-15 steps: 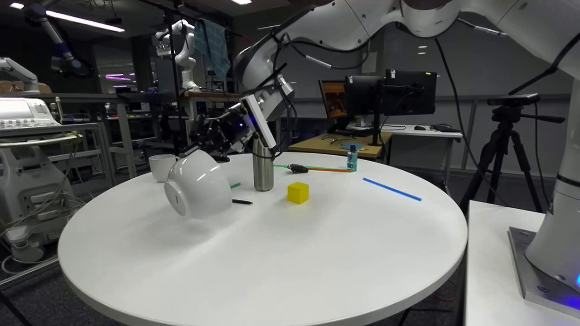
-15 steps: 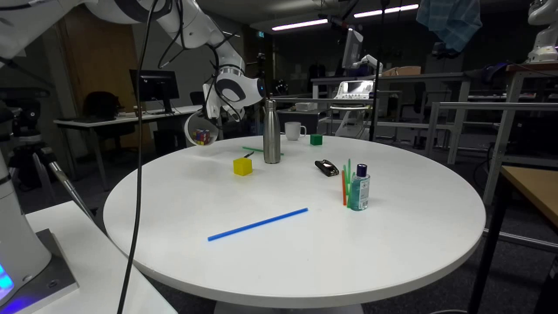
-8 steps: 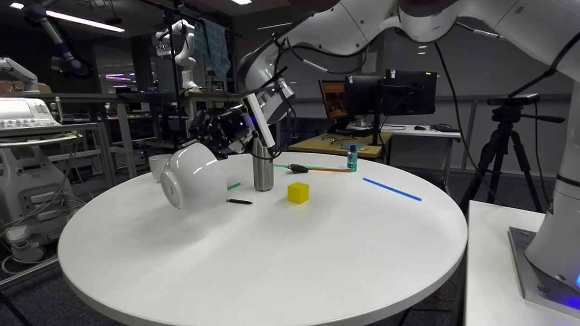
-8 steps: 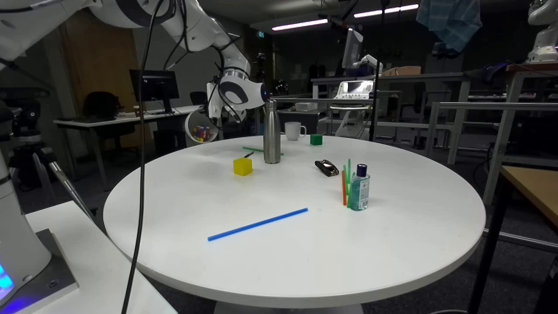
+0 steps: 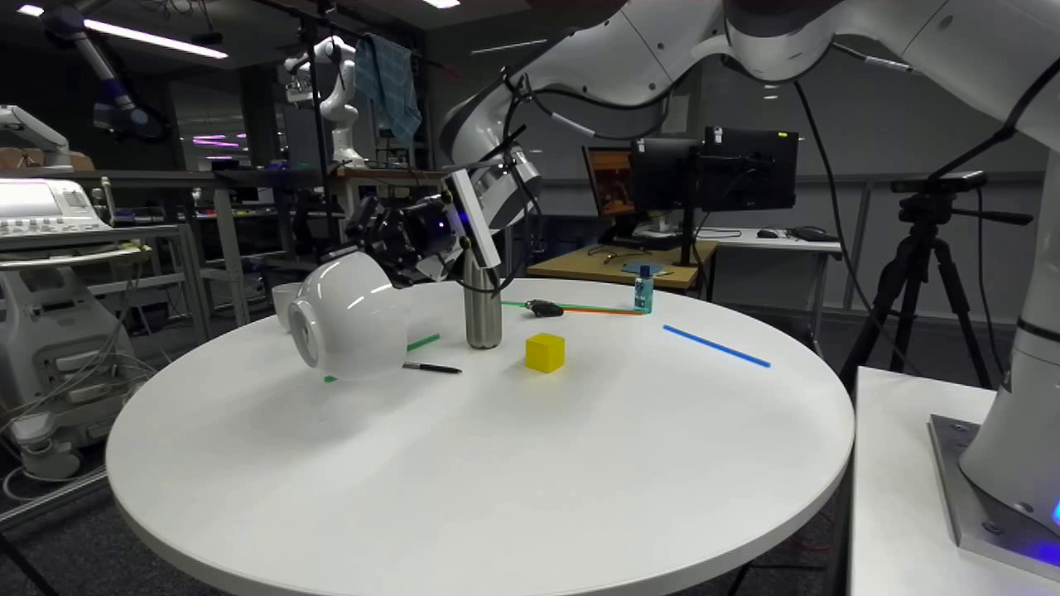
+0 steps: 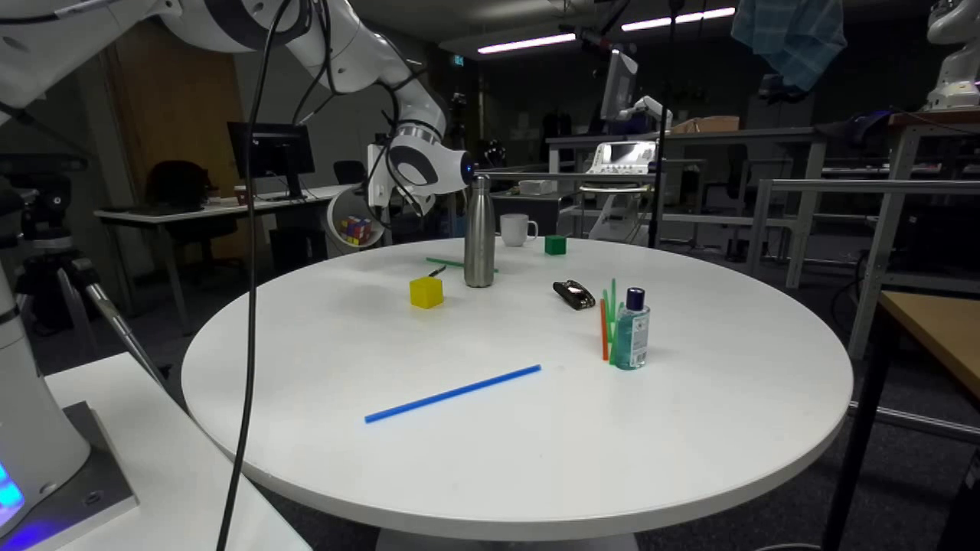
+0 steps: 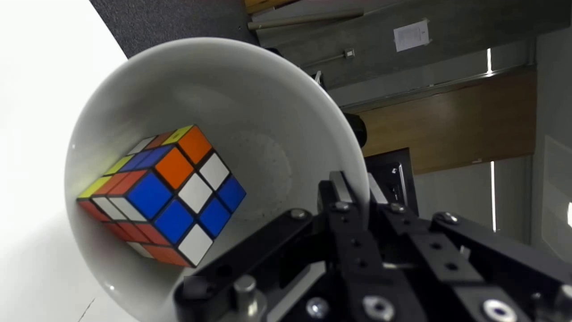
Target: Spill out the rubik's cube from the bowl to the table
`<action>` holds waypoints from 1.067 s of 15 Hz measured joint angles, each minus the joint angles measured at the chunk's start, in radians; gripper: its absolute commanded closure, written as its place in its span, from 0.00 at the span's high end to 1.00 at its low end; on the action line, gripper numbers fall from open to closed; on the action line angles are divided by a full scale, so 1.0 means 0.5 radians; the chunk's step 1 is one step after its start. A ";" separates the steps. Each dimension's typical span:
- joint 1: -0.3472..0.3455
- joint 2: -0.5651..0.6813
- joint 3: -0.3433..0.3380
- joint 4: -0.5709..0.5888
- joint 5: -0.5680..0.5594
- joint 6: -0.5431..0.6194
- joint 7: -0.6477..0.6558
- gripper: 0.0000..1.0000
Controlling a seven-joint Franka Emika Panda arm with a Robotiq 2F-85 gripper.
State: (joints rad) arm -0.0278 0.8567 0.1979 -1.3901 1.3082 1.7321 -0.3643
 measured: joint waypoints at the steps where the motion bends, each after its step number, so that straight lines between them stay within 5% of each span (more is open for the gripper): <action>1: 0.000 0.000 -0.002 0.000 0.007 -0.001 0.000 0.03; 16: 0.000 0.024 -0.033 0.000 0.188 -0.093 0.000 0.03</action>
State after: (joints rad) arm -0.0278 0.8688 0.1815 -1.3901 1.4023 1.6855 -0.3643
